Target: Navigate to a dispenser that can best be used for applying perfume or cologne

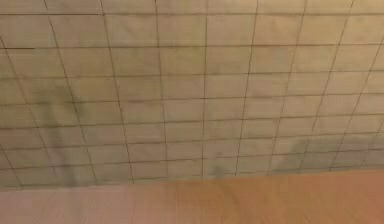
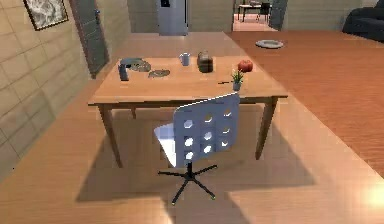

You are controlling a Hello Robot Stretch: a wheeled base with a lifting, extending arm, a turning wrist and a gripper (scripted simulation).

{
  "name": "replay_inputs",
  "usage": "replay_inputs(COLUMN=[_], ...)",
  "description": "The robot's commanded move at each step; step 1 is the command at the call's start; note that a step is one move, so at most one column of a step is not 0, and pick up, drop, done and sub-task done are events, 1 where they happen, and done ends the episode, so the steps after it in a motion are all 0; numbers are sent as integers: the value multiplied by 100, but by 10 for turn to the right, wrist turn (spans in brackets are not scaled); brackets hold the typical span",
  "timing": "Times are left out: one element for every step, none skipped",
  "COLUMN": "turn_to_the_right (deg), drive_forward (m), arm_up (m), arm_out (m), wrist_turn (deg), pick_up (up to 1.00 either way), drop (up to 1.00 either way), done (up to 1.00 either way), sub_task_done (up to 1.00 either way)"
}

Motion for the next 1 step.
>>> replay_inputs(turn_to_the_right=[-450], drive_forward=[0], arm_up=[0], arm_out=[0], wrist_turn=[0], pick_up=[0], drop=[0], done=[0], sub_task_done=[0])
